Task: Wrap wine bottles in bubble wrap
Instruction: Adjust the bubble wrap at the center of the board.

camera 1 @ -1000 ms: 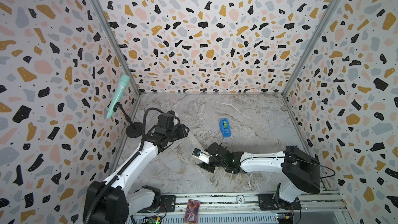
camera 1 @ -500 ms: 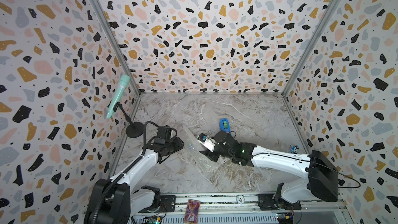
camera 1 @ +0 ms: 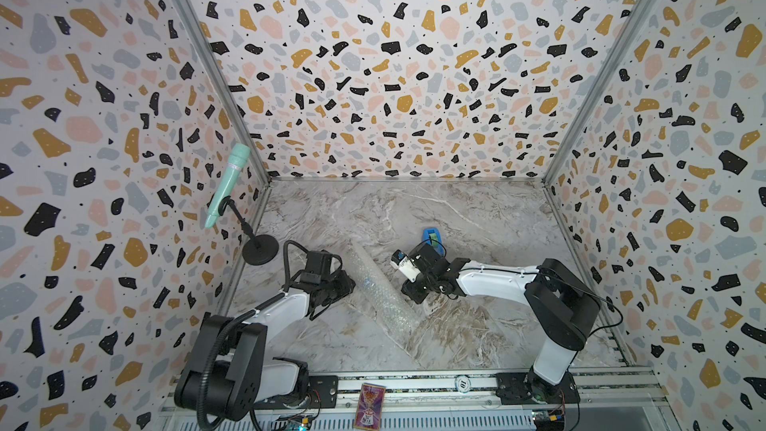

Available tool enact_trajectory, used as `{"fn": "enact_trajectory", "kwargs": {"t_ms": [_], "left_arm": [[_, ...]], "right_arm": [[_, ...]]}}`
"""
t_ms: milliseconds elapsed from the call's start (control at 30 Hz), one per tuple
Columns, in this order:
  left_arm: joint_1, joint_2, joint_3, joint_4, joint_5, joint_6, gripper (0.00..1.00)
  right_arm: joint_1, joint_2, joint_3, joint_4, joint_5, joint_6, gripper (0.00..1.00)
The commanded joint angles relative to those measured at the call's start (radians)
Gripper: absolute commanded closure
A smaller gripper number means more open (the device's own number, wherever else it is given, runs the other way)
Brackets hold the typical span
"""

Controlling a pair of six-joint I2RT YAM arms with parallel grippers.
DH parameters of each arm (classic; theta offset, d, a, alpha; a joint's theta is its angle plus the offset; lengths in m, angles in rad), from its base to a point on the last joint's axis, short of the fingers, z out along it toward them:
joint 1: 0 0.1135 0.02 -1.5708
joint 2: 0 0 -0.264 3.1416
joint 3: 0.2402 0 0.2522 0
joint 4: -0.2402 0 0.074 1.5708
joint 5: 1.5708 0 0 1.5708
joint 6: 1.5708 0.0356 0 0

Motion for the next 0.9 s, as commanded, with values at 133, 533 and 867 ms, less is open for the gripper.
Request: {"fn": "enact_trajectory", "kwargs": {"t_ms": [133, 533, 867], "left_arm": [[-0.059, 0.143, 0.102, 0.148, 0.073, -0.004, 0.68], [-0.094, 0.264, 0.185, 0.188, 0.097, 0.01, 0.68], [-0.049, 0.175, 0.313, -0.107, -0.053, 0.168, 0.61]], "right_arm": [[0.042, -0.042, -0.016, 0.044, -0.038, 0.069, 0.67], [0.057, -0.055, -0.023, 0.064, -0.032, 0.076, 0.67], [-0.036, -0.198, -0.018, -0.073, 0.264, 0.039, 0.66]]}}
